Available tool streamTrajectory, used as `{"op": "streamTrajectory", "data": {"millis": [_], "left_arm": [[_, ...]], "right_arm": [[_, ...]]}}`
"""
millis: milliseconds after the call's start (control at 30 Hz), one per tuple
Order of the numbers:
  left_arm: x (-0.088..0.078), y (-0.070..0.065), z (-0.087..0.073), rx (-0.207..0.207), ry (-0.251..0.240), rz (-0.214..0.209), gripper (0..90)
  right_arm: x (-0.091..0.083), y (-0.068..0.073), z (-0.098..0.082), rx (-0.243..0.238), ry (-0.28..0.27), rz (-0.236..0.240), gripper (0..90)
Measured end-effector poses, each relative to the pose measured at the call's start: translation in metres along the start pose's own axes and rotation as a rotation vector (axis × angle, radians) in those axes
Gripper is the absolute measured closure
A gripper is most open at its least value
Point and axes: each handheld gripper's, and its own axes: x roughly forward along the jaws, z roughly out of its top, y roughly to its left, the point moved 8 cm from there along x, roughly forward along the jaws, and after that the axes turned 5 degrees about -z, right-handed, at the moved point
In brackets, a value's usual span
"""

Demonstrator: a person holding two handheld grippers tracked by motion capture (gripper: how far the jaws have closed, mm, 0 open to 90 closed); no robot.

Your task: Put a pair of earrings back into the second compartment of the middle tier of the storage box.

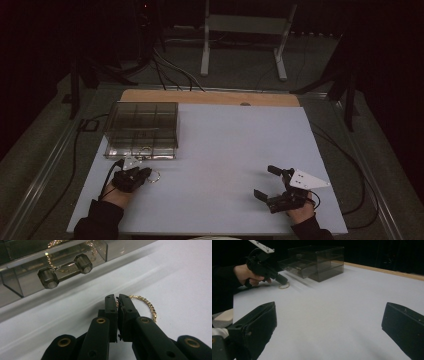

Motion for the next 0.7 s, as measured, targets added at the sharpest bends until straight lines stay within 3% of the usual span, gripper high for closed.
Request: {"op": "streamTrajectory", "data": {"millis": [700], "left_arm": [[-0.018, -0.012, 0.012, 0.035, -0.047, -0.031, 87.8]], "right_arm": [[0.000, 0.000, 0.000, 0.007, -0.003, 0.000, 0.0]]}}
